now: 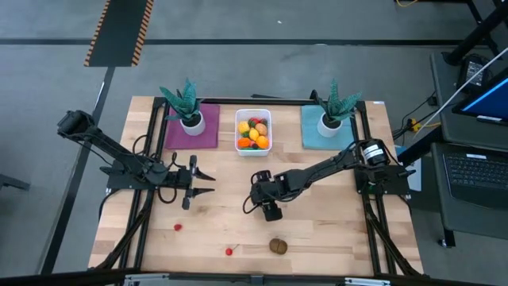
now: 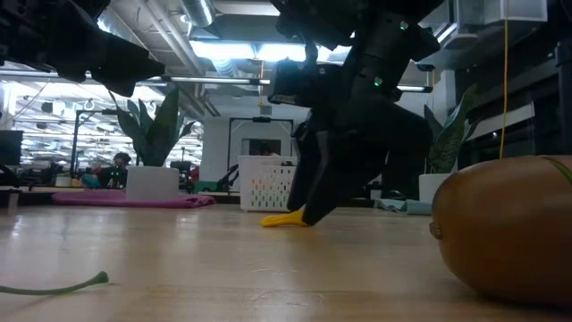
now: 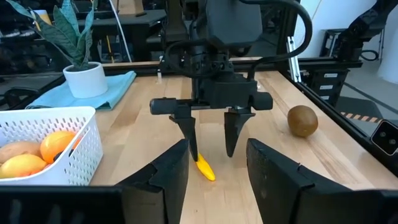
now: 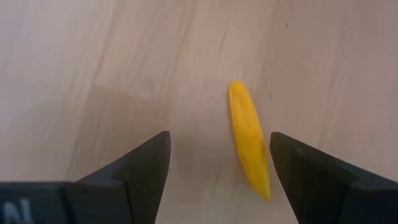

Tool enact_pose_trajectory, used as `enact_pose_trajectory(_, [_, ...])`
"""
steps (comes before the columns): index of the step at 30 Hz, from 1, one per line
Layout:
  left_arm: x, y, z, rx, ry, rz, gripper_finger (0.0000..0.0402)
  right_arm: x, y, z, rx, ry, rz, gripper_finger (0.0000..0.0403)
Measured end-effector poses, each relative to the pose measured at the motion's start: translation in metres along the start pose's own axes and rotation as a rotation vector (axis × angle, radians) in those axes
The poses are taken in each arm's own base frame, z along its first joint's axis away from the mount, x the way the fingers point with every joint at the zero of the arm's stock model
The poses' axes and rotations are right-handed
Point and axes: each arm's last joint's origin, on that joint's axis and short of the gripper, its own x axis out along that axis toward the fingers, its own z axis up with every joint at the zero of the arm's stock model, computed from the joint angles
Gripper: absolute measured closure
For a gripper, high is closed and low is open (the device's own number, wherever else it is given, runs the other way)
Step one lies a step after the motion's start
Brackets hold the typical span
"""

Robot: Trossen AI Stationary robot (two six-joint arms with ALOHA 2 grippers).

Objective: Pick and placing Produce into tupperware
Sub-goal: Put the yellow zucchini into the white bin

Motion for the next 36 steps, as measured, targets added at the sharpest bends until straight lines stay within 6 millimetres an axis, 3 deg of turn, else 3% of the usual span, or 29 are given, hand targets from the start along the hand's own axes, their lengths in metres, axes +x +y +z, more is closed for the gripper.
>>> enact_pose_trajectory(24, [0.000,0.000,0.000,0.000,0.001,0.000,0.0237,0.017,-0.009,-0.008,0.073,0.059,0.005,0.0132])
enact_pose_trajectory(28, [0.000,0.000,0.000,0.001,0.001,0.000,0.0236,0.017,-0.008,-0.009,0.072,0.068,0.006,0.0159])
enact_pose_trajectory(36, [0.000,0.000,0.000,0.000,0.001,0.000,0.0236,0.018,-0.007,-0.010,0.070,0.073,0.016,0.0257])
